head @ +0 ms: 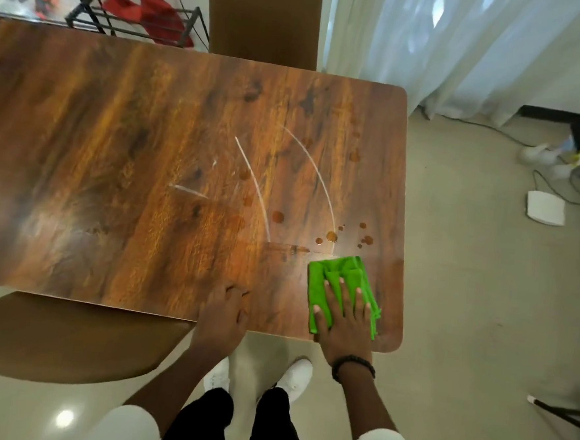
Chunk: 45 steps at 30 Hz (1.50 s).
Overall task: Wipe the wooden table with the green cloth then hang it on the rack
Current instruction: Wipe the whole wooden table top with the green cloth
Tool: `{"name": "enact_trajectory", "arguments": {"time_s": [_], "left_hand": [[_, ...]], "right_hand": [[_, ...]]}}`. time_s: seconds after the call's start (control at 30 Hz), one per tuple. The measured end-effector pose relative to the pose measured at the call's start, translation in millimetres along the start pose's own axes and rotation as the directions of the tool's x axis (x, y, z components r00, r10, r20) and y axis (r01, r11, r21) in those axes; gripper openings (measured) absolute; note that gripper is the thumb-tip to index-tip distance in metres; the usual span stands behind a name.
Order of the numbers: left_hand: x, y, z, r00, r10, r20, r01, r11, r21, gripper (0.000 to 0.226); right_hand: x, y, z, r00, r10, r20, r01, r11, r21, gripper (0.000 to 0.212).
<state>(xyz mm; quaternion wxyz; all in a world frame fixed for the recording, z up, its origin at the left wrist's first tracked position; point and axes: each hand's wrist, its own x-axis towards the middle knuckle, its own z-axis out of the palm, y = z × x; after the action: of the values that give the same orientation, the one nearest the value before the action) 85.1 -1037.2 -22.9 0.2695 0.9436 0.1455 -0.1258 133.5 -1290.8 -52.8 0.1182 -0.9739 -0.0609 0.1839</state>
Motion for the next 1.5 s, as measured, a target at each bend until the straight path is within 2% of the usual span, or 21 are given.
{"name": "enact_trajectory", "arguments": {"time_s": [0.07, 0.2, 0.3, 0.4, 0.67, 0.93, 1.03, 1.1, 1.2, 1.33, 1.4, 1.5], "left_hand": [[-5.4, 10.7, 5.8, 1.0, -0.006, 0.011, 0.005, 1.0, 0.019, 0.04], [-8.5, 37.6, 13.7, 0.995, 0.006, 0.098, -0.005, 1.0, -0.01, 0.051], [-6.7, 57.3, 20.1, 0.99, 0.056, 0.131, -0.061, 0.998, 0.034, 0.043], [-3.5, 70.8, 19.3, 0.985, 0.04, 0.171, -0.048, 0.998, 0.049, 0.044], [18.8, 83.4, 5.8, 0.977, -0.078, 0.198, 0.093, 0.993, -0.07, 0.048], [58.8, 102.3, 21.7, 0.965, -0.01, 0.261, 0.029, 0.997, -0.069, 0.042], [68.7, 115.8, 32.1, 0.974, 0.032, 0.223, -0.025, 0.999, -0.034, 0.043], [73.1, 126.7, 33.7, 0.982, 0.011, 0.187, -0.013, 1.0, 0.01, 0.044], [73.8, 140.2, 37.0, 0.986, -0.075, 0.147, 0.065, 0.995, 0.077, 0.044], [76.1, 151.9, 46.5, 0.98, -0.194, 0.046, 0.191, 0.98, 0.052, 0.044], [73.9, 156.8, 56.2, 0.968, -0.253, -0.001, 0.252, 0.967, 0.042, 0.049], [71.1, 177.1, 67.0, 0.931, -0.355, -0.086, 0.358, 0.933, 0.028, 0.053]], "right_hand": [[-1.3, 21.6, -12.6, 0.998, 0.056, 0.035, -0.056, 0.998, -0.012, 0.061], [-4.0, 22.5, -28.6, 0.99, 0.009, 0.14, -0.003, 0.999, -0.044, 0.071], [-5.9, 20.1, -37.2, 0.982, -0.003, 0.189, 0.014, 0.998, -0.058, 0.076], [-2.4, 22.1, -43.4, 0.977, -0.01, 0.211, 0.025, 0.997, -0.071, 0.079], [19.8, 20.2, -51.0, 0.967, 0.0, 0.255, 0.021, 0.997, -0.078, 0.087], [61.5, 32.9, -73.6, 0.949, -0.064, 0.309, 0.104, 0.988, -0.113, 0.087], [78.0, 40.5, -78.9, 0.943, -0.09, 0.322, 0.137, 0.982, -0.127, 0.084], [87.8, 46.4, -82.5, 0.938, -0.123, 0.323, 0.18, 0.972, -0.153, 0.083], [94.9, 55.7, -86.6, 0.92, -0.206, 0.332, 0.277, 0.944, -0.18, 0.078], [119.4, 76.4, -99.5, 0.866, -0.326, 0.379, 0.42, 0.886, -0.198, 0.071], [132.4, 81.8, -107.1, 0.83, -0.339, 0.443, 0.467, 0.856, -0.221, 0.071], [153.7, 100.3, -105.4, 0.798, -0.447, 0.404, 0.565, 0.789, -0.243, 0.077]]}}
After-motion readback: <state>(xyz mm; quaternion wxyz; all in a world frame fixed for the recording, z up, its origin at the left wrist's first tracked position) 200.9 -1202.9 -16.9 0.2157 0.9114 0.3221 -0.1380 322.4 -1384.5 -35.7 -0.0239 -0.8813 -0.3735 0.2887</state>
